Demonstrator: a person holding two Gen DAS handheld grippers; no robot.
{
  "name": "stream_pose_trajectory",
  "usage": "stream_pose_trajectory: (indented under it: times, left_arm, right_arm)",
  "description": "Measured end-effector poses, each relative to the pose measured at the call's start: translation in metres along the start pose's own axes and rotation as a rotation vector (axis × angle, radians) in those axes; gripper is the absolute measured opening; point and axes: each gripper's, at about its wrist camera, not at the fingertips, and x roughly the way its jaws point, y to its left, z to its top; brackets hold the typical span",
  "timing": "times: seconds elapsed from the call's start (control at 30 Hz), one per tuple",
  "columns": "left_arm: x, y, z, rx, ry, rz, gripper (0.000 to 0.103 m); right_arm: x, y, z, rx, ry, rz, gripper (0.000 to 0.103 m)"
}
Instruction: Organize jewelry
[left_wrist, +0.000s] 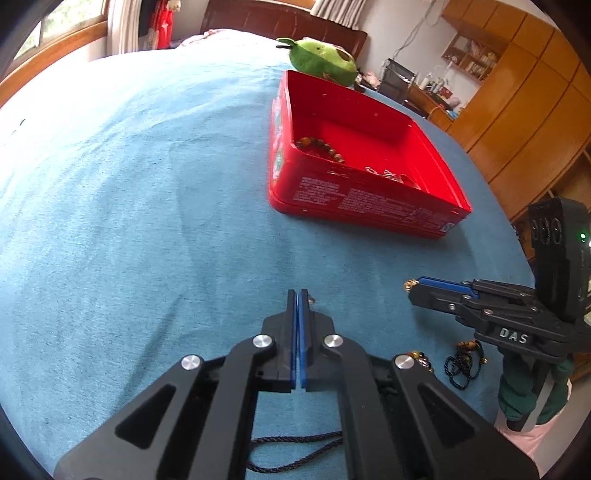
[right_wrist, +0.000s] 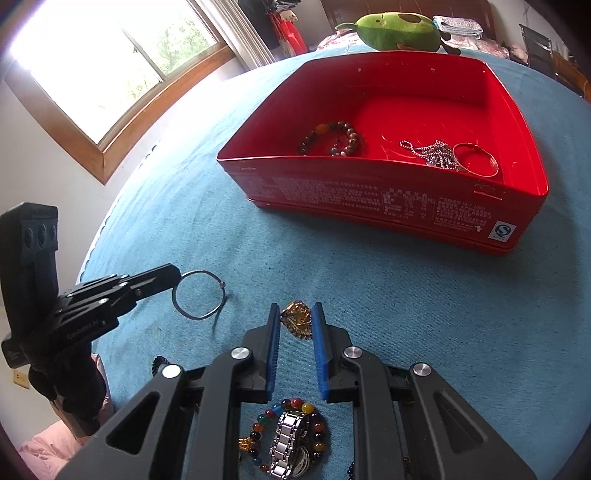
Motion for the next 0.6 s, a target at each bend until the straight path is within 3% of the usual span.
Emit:
stream_pose_trajectory:
  times: [0.17,0.33,0.6]
  left_arm:
    - [0.019,0.012,-0.001,-0.057,0.083,-0.072,0.000]
    - [0.027,0.014,-0.001,-0.077,0.100,-0.069,0.001]
    - [0.031,-0.014,0.007,0.047,0.099,-0.054,0.001]
  right_arm:
    - [0.001,-0.001,-0.001,0.003,0.002,-0.004,0.017]
    - [0.001,-0.001,-0.001,0.002,0.002,-0.004,0.017]
    - [0.000,-0.001,-0.001,0.004,0.000,-0.001,0.017]
